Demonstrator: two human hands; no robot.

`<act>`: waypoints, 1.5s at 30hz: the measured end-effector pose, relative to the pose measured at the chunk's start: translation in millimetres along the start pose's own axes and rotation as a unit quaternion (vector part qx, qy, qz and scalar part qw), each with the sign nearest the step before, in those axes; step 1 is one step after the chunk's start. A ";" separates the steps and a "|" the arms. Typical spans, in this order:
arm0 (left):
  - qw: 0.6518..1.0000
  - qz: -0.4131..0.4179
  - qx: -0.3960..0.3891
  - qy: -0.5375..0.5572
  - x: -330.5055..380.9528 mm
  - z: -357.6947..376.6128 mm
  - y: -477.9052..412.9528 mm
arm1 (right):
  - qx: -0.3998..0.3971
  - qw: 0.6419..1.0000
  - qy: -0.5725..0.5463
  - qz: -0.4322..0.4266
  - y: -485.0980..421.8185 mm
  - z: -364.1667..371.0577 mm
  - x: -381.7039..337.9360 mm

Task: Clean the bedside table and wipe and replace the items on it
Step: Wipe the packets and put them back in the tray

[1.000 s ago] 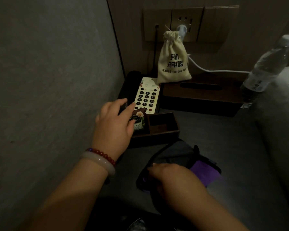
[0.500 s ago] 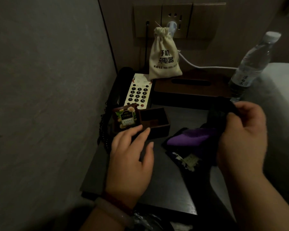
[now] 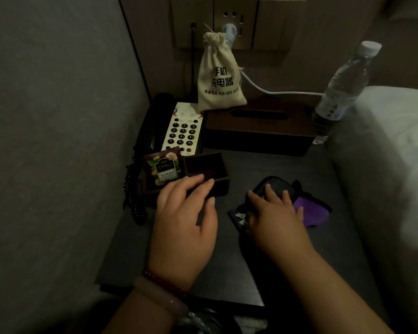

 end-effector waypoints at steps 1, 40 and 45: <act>1.000 0.002 -0.006 -0.001 1.2 2.5 0.2 | 0.013 1.000 -0.016 -0.013 -0.7 -4.7 -0.7; 0.970 -0.079 0.036 0.227 22.9 4.5 -8.5 | 0.293 0.872 -0.377 -0.103 22.5 -87.5 2.5; 0.946 -0.110 0.175 0.250 1.5 -40.0 -19.3 | 0.273 0.769 -0.557 -0.151 40.5 -90.8 -14.7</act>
Point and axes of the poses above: each hand's wrist, its own y-axis away from the middle knuckle, its own z-axis out of the palm, x = y × z, the point moved 8 cm from there along -y, towards the middle knuckle, and after that the axes turned 15 degrees about -y, right-handed, at the moved point
